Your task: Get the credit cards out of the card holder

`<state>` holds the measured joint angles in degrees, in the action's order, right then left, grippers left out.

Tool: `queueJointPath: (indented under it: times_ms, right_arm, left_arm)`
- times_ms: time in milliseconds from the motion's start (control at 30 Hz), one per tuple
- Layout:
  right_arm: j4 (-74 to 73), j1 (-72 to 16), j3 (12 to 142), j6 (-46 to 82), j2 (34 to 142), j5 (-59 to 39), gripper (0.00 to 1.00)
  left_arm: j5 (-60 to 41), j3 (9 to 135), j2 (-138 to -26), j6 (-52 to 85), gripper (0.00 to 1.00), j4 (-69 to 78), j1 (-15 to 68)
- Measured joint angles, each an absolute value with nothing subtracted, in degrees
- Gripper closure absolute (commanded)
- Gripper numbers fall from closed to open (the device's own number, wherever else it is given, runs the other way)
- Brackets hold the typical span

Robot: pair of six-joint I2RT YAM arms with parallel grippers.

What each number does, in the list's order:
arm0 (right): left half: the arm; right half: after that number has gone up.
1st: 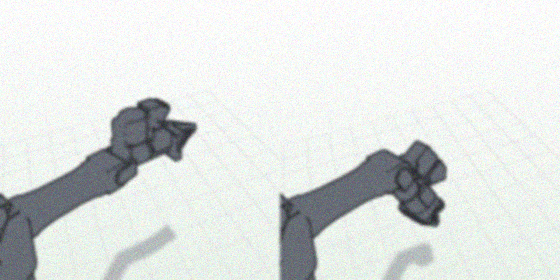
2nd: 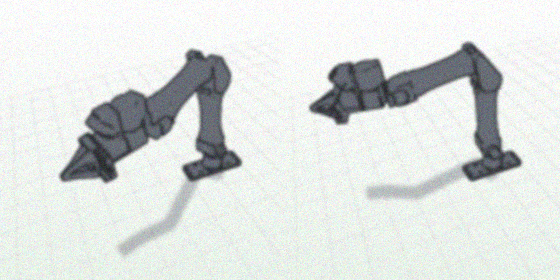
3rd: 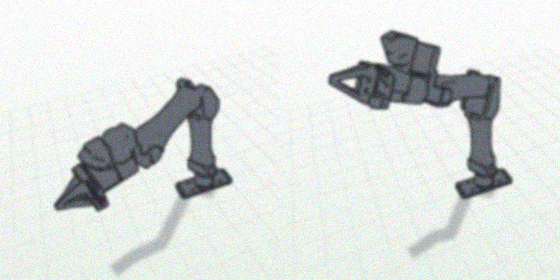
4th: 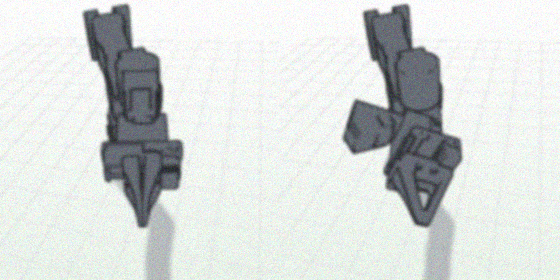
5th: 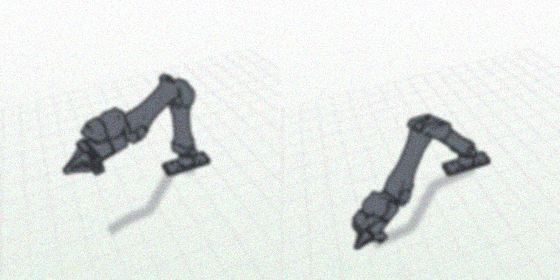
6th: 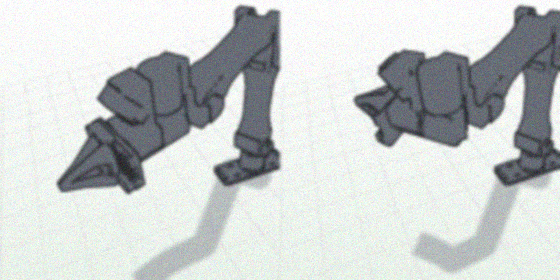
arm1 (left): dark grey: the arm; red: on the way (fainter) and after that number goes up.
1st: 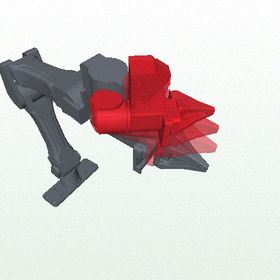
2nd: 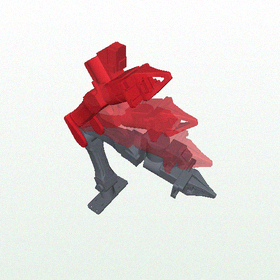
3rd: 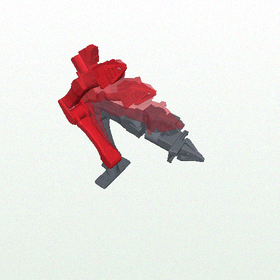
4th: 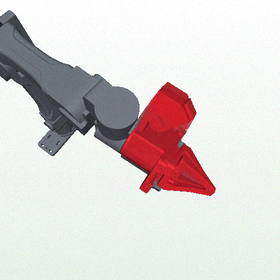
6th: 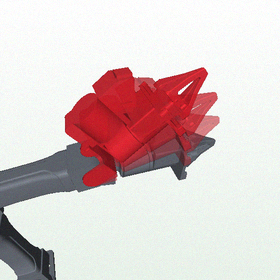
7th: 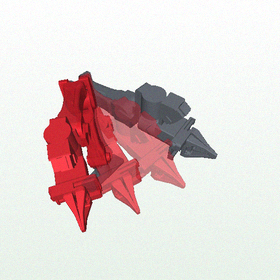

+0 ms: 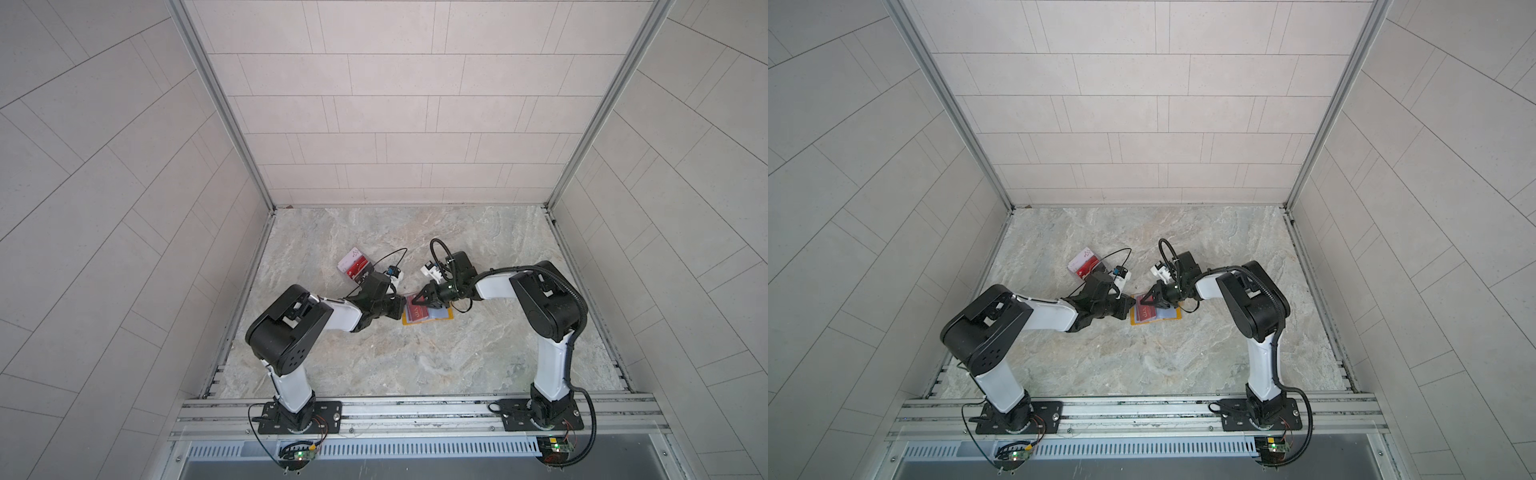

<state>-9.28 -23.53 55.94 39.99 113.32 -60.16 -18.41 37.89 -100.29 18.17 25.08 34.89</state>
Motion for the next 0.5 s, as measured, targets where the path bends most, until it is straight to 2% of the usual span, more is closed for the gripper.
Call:
queueJointPath:
  times_ms: [500]
  right_arm:
    - [-15.05,-20.6,52.23,43.79,111.7,-61.49,0.84]
  left_arm:
    - [-18.41,37.89,-100.29,18.15,0.99,25.06,34.92]
